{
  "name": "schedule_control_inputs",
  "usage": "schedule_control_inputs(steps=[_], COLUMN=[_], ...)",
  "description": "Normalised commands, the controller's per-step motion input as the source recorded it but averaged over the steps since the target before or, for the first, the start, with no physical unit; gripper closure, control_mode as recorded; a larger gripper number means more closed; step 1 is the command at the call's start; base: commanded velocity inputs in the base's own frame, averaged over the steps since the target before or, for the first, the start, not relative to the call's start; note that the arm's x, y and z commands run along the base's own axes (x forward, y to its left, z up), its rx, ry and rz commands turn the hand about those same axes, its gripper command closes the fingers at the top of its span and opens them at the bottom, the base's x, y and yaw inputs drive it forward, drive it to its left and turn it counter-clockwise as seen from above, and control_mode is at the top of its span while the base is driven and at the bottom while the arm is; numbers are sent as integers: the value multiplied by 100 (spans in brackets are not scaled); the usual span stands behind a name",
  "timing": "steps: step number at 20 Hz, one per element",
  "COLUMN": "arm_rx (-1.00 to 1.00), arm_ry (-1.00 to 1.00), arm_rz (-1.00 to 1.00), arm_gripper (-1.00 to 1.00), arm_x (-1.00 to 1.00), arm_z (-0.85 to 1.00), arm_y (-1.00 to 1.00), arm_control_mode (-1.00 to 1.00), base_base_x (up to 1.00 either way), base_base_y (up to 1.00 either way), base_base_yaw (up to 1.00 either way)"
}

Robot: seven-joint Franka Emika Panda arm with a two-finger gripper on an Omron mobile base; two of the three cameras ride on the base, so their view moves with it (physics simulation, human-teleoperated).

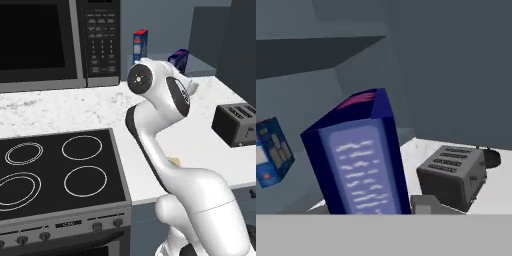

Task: Pick the cereal and place it on the digital scale for weighing, and close the cabinet.

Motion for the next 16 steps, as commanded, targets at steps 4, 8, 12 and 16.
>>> schedule_control_inputs(steps=[4, 8, 12, 16], arm_rx=[0, 0, 0, -1], arm_ry=[0, 0, -1, -2], arm_rz=[-43, -39, -23, -6], arm_gripper=[100, 100, 100, 100], arm_x=[-87, -48, -1, 15], arm_z=[-44, -48, -57, -59], arm_y=[17, 4, -1, -3], arm_control_mode=[-100, -100, -100, -100], base_base_x=[0, 0, 0, 0], base_base_y=[0, 0, 0, 0], base_base_yaw=[0, 0, 0, 0])
